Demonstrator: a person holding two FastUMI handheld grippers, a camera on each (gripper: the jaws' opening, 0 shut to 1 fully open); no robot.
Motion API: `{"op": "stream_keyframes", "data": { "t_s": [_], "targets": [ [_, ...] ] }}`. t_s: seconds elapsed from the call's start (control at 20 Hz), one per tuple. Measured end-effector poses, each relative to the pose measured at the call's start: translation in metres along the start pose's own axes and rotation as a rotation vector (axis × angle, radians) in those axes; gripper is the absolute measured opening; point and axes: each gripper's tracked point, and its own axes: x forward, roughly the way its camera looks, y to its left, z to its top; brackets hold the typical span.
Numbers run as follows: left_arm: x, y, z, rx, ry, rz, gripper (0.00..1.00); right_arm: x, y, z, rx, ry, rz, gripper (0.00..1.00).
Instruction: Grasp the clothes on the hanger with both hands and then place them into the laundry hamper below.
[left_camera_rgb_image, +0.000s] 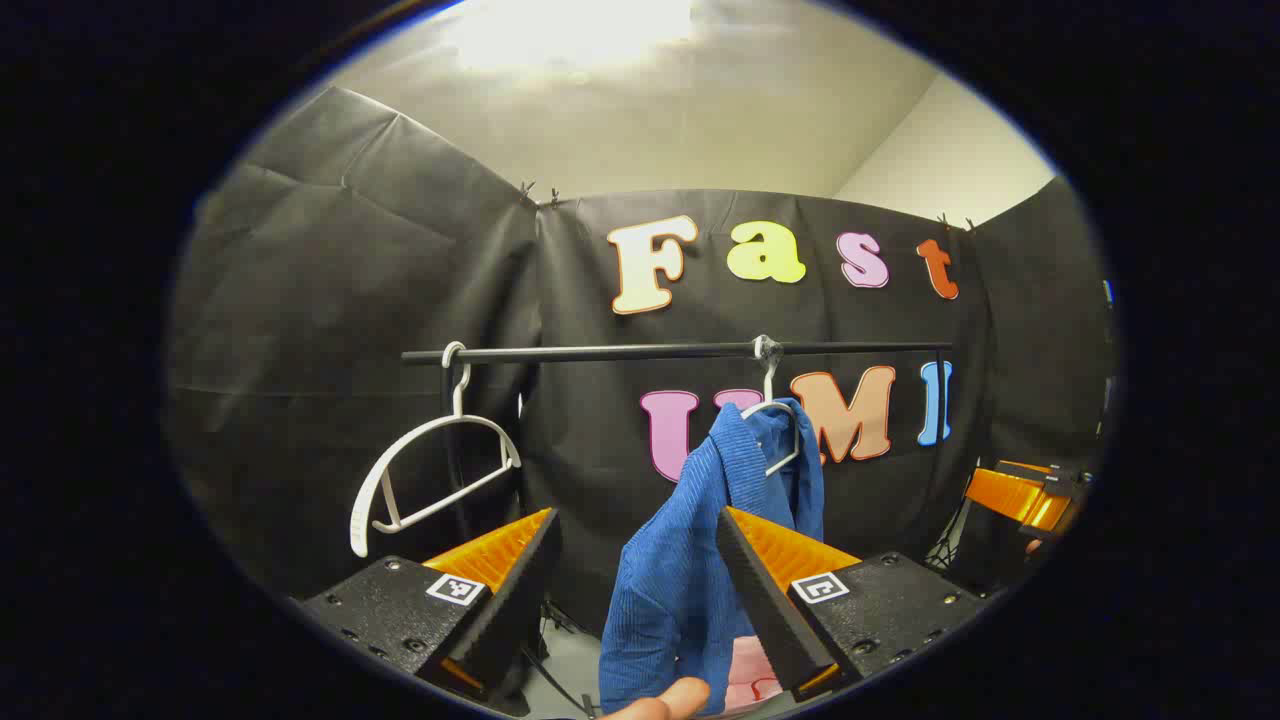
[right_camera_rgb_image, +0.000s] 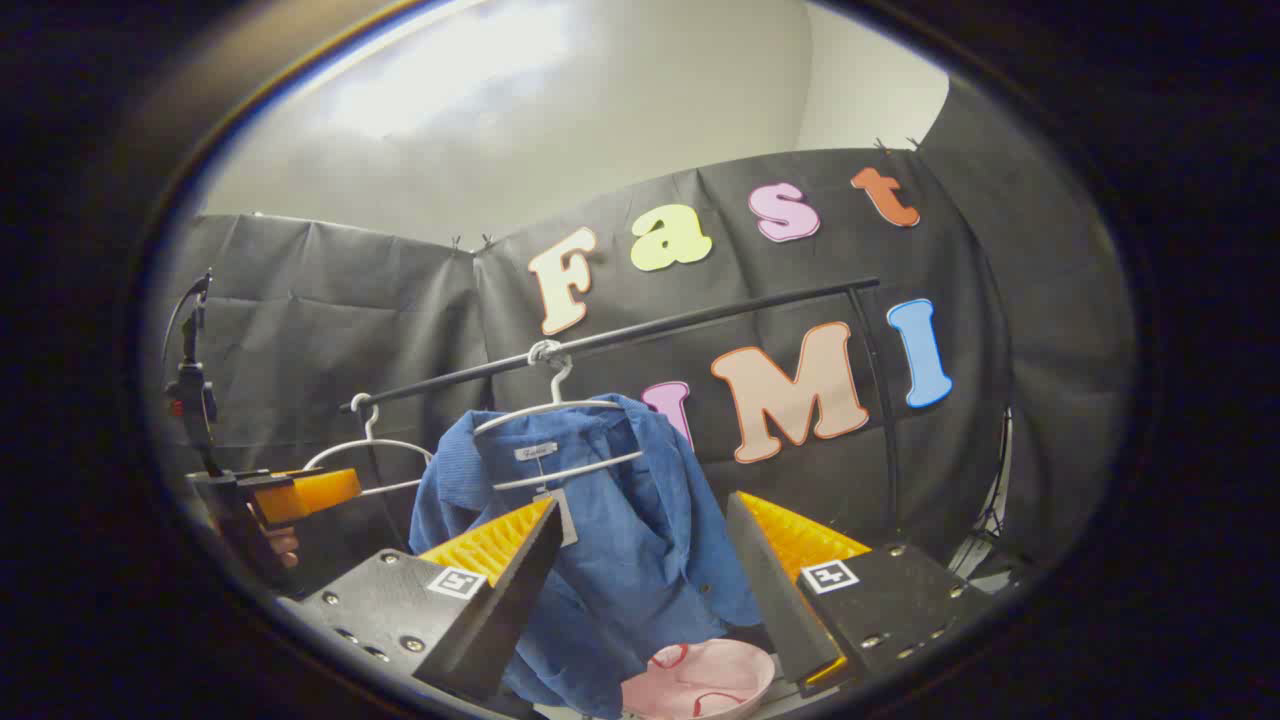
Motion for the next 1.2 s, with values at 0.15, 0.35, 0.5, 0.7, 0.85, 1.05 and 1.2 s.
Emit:
{"op": "stream_keyframes", "data": {
  "t_s": [0.15,0.35,0.5,0.7,0.85,1.05,1.2],
  "targets": [
    [0.006,-0.007,-0.005,-0.018,0.004,-0.007,0.94,0.006,-0.009,0.001,-0.038,-0.006,-0.015,0.98],
    [0.020,-0.017,-0.018,-0.043,0.024,-0.022,0.94,0.027,-0.016,-0.013,-0.125,-0.002,-0.016,0.99],
    [0.036,-0.023,-0.031,-0.045,0.041,-0.026,0.96,0.042,-0.009,-0.032,-0.127,0.029,0.017,0.99],
    [0.048,-0.044,-0.055,-0.051,0.082,-0.054,0.94,0.061,-0.008,-0.039,-0.131,0.039,0.034,1.00],
    [0.059,-0.064,-0.075,-0.012,0.094,-0.065,0.94,0.074,-0.011,-0.042,-0.130,0.036,0.033,0.99],
    [0.074,-0.071,-0.082,0.018,0.062,-0.017,0.94,0.088,-0.018,-0.052,-0.145,0.046,0.021,0.99],
    [0.075,-0.066,-0.088,-0.061,0.056,0.069,0.94,0.101,-0.021,-0.066,-0.169,0.061,0.013,1.00]
  ]
}}
